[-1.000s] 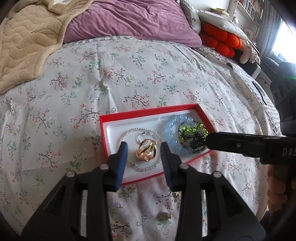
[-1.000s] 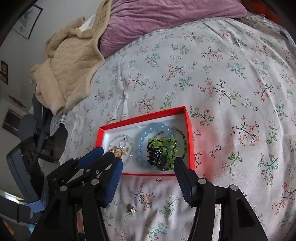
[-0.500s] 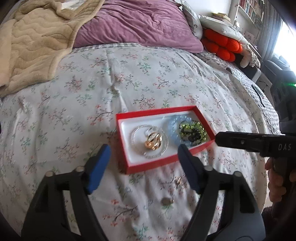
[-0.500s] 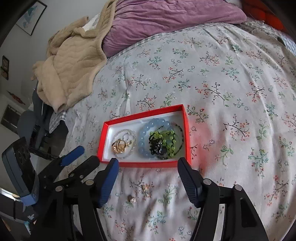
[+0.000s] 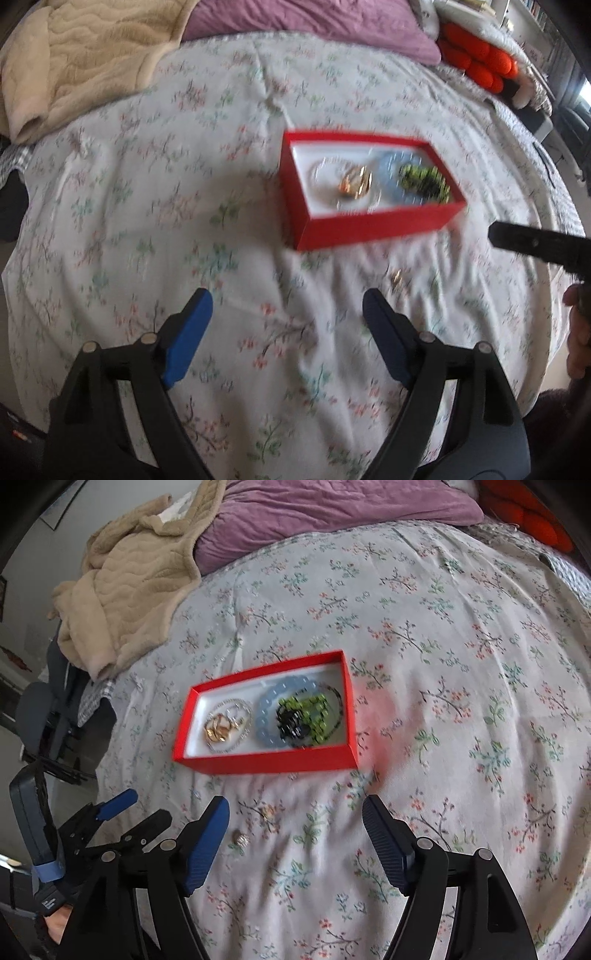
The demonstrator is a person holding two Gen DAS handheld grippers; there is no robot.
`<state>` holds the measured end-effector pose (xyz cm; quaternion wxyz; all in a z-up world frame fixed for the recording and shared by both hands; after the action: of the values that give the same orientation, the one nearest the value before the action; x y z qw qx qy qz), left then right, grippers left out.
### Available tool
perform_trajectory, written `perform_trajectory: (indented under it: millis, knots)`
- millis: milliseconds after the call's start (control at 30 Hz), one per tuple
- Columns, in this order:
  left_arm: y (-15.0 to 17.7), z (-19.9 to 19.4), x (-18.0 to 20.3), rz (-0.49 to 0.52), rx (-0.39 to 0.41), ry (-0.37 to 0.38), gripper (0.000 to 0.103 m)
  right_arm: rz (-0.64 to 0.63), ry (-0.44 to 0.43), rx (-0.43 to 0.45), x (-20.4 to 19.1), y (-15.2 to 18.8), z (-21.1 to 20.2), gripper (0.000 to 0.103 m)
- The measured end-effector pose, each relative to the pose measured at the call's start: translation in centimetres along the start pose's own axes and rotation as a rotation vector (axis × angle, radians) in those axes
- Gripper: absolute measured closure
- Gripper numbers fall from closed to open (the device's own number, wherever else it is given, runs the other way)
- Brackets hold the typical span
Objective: Organize jewelry
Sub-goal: 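Withdraw both grippers from the box toward the small silver ring, then grasp the small silver ring with the left gripper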
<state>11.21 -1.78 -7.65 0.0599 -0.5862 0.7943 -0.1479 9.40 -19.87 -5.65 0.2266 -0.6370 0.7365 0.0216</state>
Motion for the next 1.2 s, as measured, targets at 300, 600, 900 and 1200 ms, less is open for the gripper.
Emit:
perform_trajectory:
  millis: [300, 600, 900, 1200]
  knots:
    - [3.8, 2.5, 0.3, -0.006, -0.111, 0.012, 0.019, 0.006, 0.096, -0.066, 2.1, 2.2, 1.5, 0.027]
    - [4.9, 3.7, 3.4, 0.071, -0.11, 0.029, 0.02, -0.015, 0.154, -0.11, 3.6, 3.9, 3.4, 0.027]
    - [4.3, 4.2, 6.6, 0.161, -0.078, 0.047, 0.04, -0.021, 0.193, -0.149, 5.8, 5.0, 4.9, 0.027]
    - [3.1, 5.3, 9.2, 0.22, -0.071, 0.057, 0.053, -0.043, 0.197, -0.149, 6.0, 4.7, 4.9, 0.027]
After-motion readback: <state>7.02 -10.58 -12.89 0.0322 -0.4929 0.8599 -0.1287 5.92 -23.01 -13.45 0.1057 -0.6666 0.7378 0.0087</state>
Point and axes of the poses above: each gripper's, at about its wrist camera, not at the fingertips, and z roughly the way its jaws point, x to its right, y to its underside, the point moved 10 cm from there along z, roughly the way its jaws point, and after that the axes turned 8 degrees about -x, right-handed, at the moved point
